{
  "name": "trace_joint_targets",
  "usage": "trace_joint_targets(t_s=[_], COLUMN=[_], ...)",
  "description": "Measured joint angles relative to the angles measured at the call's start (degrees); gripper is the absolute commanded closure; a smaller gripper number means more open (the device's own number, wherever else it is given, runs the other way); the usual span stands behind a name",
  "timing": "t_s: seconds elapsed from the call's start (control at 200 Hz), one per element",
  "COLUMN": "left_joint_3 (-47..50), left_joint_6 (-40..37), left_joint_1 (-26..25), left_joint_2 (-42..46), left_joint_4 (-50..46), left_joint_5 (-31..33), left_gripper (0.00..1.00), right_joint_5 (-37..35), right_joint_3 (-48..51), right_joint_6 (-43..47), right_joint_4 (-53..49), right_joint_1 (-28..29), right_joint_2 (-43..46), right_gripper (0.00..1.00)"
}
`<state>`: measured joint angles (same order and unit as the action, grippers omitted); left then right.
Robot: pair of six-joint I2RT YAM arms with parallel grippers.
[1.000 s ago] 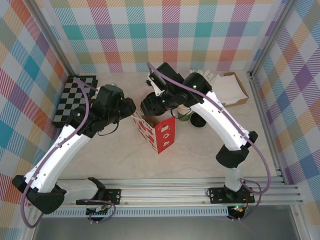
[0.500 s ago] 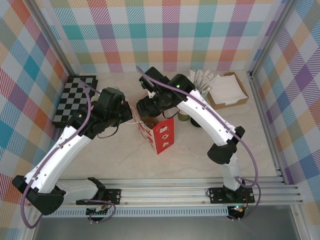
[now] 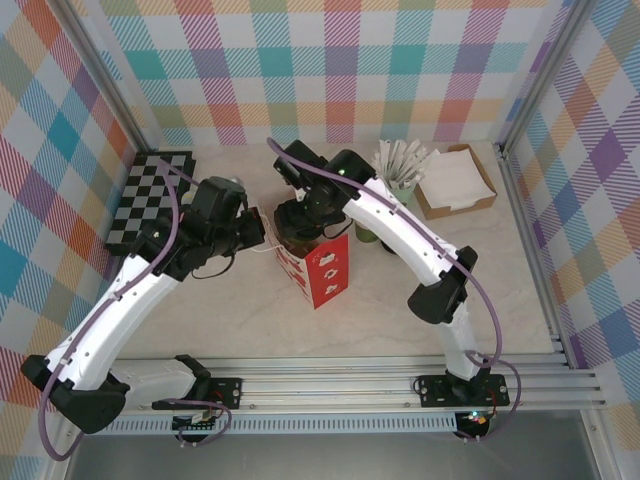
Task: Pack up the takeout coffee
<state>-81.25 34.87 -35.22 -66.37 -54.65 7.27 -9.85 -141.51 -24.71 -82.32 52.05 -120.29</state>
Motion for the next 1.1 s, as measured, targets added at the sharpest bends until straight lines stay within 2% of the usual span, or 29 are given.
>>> trace_joint_targets(t_s=[0.305,0.43,0.57,0.615,0.635,0.71,0.8,0.885,0.98,1.1], left_joint_3=[1.3,2.1,5.2,6.1,6.3,6.1,3.7,0.3,-3.6,-8.9], left_joint_6=[2.6,5.0,7.8,7.6,7.8,6.4,3.2,-0.9,-5.9,-13.3], left_joint_1=[-0.1,-1.4,-3.0,-3.0,-3.0,-2.9,-0.7,5.4,12.3,15.6], left_joint_2=[0.9,1.0,3.4,4.3,4.6,5.6,6.0,4.9,1.1,-7.6], left_joint_4=[5.1,6.6,9.0,9.1,8.9,7.5,3.8,1.5,0.7,1.5], left_joint_5=[-11.0,-12.2,-13.5,-13.6,-13.5,-11.0,-7.8,-7.1,-9.0,-13.7], left_gripper=[1.00,1.00,0.60,0.30,0.20,0.06,0.00,0.00,0.00,0.04], right_joint_5=[-1.1,-1.7,-1.7,-1.7,-1.7,-1.6,-1.2,-1.2,-1.0,-0.6], right_joint_3=[0.8,4.7,9.0,9.6,9.9,11.2,12.9,13.3,13.3,13.3], right_joint_6=[0.3,1.4,2.3,2.6,2.7,3.1,3.6,4.2,4.7,5.2], right_joint_4=[-4.3,-5.2,-6.2,-6.5,-6.5,-6.5,-6.4,-6.4,-6.4,-6.4], right_joint_1=[-0.6,-0.7,-0.7,-0.7,-0.7,-0.7,-0.7,-0.7,-0.7,-0.7], right_joint_2=[0.2,2.1,5.2,6.1,6.4,7.8,9.2,9.4,9.4,9.4], right_gripper=[0.35,0.35,0.35,0.35,0.35,0.35,0.35,0.35,0.35,0.36])
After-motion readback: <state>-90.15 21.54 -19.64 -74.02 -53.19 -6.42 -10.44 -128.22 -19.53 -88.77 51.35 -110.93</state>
